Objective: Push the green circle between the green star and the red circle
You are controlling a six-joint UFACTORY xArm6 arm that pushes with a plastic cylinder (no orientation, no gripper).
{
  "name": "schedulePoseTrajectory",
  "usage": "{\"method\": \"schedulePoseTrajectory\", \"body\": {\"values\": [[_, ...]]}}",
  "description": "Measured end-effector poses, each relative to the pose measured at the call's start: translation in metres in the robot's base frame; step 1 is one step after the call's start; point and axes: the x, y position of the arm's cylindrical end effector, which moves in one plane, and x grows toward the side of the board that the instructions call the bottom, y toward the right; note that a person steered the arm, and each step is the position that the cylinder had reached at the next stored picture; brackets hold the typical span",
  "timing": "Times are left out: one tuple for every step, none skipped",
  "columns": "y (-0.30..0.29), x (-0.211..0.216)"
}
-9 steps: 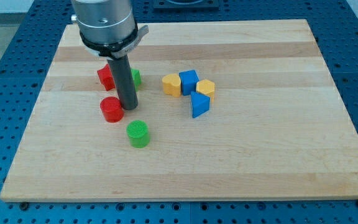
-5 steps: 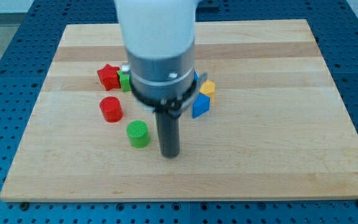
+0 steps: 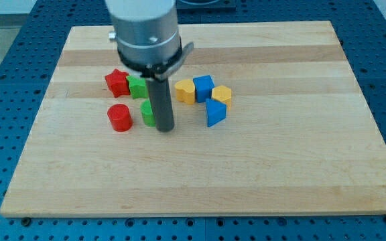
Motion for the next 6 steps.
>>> {"method": "schedulePoseTrajectory", "body": {"values": [[-0.001,-0.015],[-0.006,-0.015],[-0.006,-0.015],[-0.006,-0.021],[-0.006,-0.031],[-0.007,-0.041]]}}
